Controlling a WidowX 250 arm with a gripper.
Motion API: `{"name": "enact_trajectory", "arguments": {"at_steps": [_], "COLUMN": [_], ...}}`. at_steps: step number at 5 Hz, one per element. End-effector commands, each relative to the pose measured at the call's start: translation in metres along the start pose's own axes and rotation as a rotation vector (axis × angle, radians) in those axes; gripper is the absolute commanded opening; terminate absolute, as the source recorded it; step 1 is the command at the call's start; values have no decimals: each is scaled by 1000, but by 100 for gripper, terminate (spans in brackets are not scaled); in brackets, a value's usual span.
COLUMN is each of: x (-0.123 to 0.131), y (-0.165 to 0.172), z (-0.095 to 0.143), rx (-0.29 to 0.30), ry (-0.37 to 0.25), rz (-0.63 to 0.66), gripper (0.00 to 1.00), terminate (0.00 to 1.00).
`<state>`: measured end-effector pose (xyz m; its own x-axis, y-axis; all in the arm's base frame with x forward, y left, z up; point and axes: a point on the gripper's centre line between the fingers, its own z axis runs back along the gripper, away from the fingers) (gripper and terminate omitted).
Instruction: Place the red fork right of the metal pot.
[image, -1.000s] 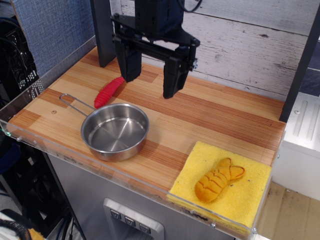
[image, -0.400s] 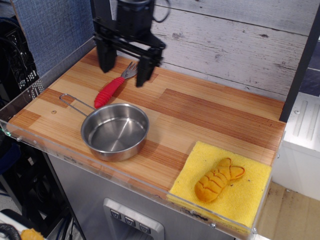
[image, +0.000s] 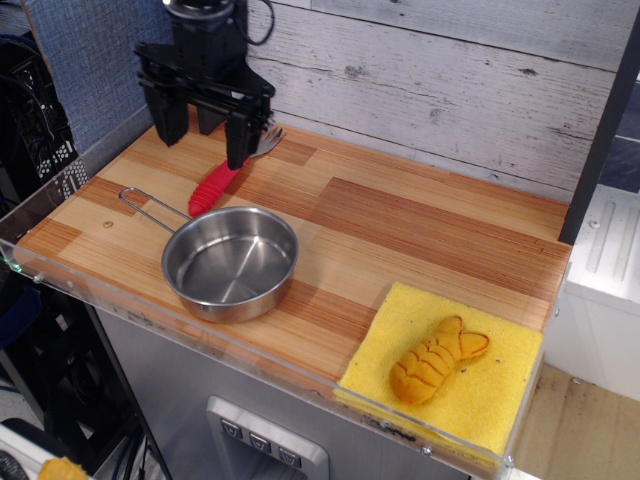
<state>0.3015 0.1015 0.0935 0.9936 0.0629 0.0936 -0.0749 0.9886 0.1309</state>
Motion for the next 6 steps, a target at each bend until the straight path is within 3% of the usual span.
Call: {"name": "enact_trajectory", "arguments": {"at_steps": [1,2,4,6], "x": [8,23,45,47], "y": [43,48,30,13], "z": [-13,-29,-40,-50], "rx": [-107,-157,-107,-74], "ry": [-33,-26,-1,18], "rz": [111,87,38,25], "gripper": [100,100,100,100], "terminate": [0,0,0,0]}}
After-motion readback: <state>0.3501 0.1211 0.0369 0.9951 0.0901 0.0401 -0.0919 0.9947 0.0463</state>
